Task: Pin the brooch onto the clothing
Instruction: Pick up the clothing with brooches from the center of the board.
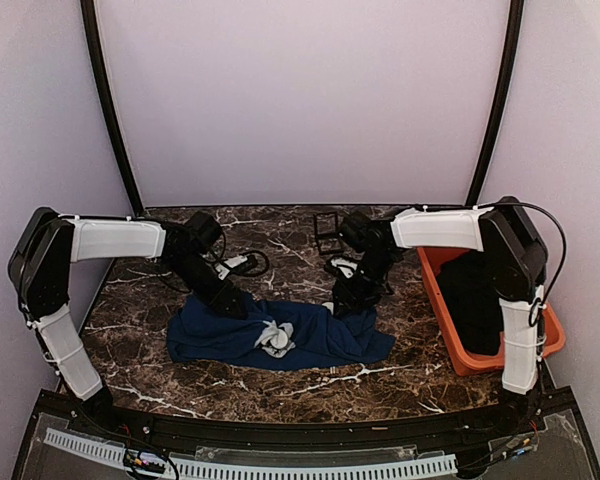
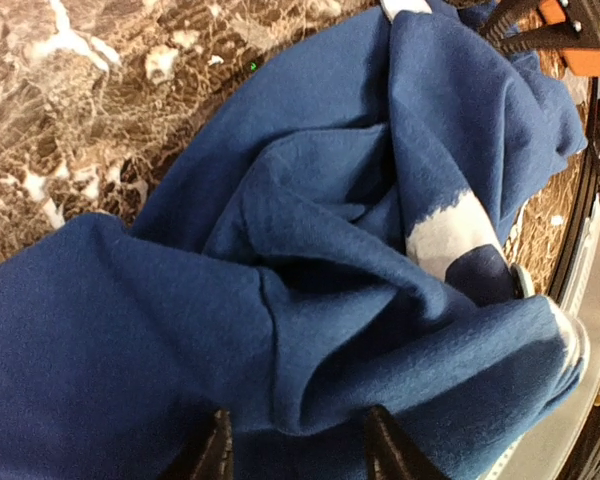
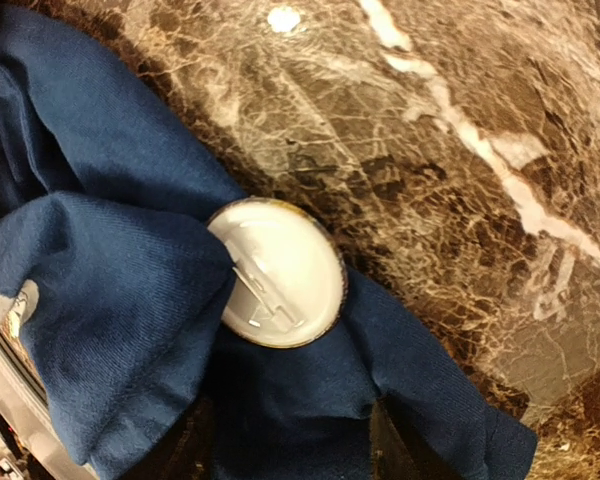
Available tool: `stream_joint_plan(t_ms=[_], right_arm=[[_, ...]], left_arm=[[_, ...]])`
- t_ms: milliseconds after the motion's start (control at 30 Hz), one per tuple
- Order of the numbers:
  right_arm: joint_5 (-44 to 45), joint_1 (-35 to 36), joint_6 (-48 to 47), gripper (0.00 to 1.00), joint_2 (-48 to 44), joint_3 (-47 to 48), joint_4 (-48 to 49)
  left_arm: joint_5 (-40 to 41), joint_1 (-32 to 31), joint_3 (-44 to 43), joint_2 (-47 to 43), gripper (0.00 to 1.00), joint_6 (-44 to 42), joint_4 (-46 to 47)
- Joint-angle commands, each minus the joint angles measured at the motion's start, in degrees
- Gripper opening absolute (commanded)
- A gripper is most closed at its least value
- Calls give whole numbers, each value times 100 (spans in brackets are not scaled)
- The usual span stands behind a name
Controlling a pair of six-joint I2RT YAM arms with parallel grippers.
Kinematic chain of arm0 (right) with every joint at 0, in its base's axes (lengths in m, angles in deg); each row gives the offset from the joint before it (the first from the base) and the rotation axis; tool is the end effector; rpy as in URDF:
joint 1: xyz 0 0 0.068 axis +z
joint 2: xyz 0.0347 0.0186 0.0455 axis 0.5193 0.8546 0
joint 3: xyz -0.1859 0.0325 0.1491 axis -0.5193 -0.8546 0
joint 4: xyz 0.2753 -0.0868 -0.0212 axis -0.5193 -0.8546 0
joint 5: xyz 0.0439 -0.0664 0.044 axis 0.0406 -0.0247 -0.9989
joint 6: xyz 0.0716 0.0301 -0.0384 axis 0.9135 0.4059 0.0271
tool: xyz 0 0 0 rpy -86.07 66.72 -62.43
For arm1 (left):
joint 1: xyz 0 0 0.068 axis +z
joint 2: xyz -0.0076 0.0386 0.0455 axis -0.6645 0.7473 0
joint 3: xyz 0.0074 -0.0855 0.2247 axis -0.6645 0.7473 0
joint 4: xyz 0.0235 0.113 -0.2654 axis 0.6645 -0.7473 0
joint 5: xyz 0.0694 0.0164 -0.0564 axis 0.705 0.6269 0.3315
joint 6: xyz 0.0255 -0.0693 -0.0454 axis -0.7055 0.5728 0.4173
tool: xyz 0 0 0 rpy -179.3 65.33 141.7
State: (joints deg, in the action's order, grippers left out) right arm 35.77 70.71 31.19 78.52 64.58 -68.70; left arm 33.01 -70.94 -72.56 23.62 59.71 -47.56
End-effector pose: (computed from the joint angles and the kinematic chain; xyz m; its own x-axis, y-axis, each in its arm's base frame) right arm 0.3111 0.2888 0.0833 -0.8625 -0.4930 -0.1143 -0.4991 0.7911 0.3536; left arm 0.3066 -0.2169 0.1046 -0.7202 0.5511 -0.4214 0.6936 0.5854 -0.4198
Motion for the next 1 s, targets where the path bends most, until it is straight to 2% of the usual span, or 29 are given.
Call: stream_joint_plan(t_ms=[0, 33, 67, 133, 233, 333, 467, 633, 833, 967], right_arm=[[-26, -40, -19, 43, 169, 76, 10], [-48, -39, -32, 37, 184, 77, 10], [-40, -38, -34, 30, 181, 80, 22], [35, -47, -21, 16, 146, 81, 72], [237, -66, 18, 0, 58, 162, 134], [649, -109, 100, 0, -150, 261, 215], [1145, -160, 202, 0, -579, 215, 499], [1548, -230, 360, 0, -1065, 7, 856], [2136, -293, 521, 0, -1372, -154, 953], [2649, -425, 782, 0, -1753, -412, 1036]], left_arm=[[158, -95, -135, 102, 36, -135, -325], [159, -105, -142, 149, 31, -166, -349], [136, -108, -158, 164, 19, -173, -376], [54, -118, -176, 167, 3, -185, -370], [197, -113, -183, 34, 1, -163, -306], [700, -93, -139, -239, 1, -103, -98], [1642, 55, 168, -1056, 1, 192, 623], [2295, 156, 543, -1979, 1, 201, 1312], [2864, 183, 453, -1813, 1, 177, 975], [3222, 472, 627, -2092, 1, 395, 1346]])
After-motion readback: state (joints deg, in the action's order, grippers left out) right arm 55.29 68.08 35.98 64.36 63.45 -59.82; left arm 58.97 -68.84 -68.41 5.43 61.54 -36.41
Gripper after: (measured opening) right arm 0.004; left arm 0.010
